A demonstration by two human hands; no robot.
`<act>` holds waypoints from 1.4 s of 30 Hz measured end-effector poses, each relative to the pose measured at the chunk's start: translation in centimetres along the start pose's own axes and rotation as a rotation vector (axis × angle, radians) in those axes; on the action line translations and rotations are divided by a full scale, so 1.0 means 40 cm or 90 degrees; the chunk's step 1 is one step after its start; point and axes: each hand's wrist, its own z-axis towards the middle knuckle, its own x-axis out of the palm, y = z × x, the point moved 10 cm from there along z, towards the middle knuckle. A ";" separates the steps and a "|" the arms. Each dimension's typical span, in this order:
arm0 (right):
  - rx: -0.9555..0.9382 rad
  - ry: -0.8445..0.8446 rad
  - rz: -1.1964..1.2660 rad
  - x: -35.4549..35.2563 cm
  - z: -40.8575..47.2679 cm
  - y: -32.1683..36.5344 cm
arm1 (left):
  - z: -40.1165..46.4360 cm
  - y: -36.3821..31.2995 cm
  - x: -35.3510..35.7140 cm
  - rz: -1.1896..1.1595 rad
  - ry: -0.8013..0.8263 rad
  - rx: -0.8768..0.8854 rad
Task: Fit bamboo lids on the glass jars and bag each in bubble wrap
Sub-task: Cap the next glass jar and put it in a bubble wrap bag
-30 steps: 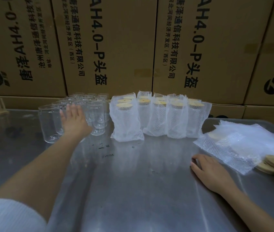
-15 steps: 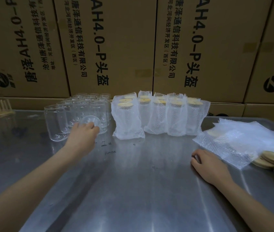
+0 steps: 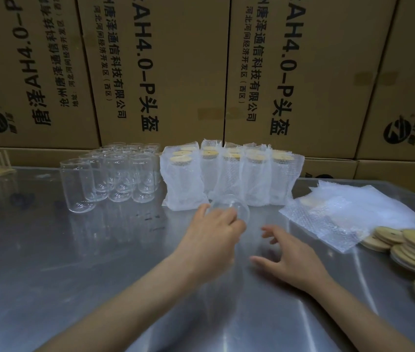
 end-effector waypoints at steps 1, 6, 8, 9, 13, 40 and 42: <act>-0.010 0.001 0.024 -0.001 -0.005 0.010 | 0.010 -0.024 0.001 -0.018 -0.013 0.011; -0.002 -0.057 0.124 -0.023 -0.006 0.009 | 0.041 -0.123 -0.005 -0.105 -0.117 0.019; 0.010 -0.094 0.161 -0.037 -0.005 -0.005 | 0.042 -0.143 -0.003 -0.147 -0.166 0.012; 0.016 -0.110 0.178 -0.044 -0.005 -0.012 | 0.039 -0.148 -0.002 -0.165 -0.195 0.010; 0.015 -0.141 0.238 -0.054 -0.004 -0.014 | 0.010 -0.131 0.005 -0.261 -0.307 0.039; 0.258 -0.369 -0.157 -0.281 -0.064 -0.231 | -0.007 0.007 0.323 -0.872 0.029 -0.349; 0.331 -0.390 -0.178 -0.308 -0.097 -0.296 | -0.006 0.006 0.323 -0.867 0.030 -0.344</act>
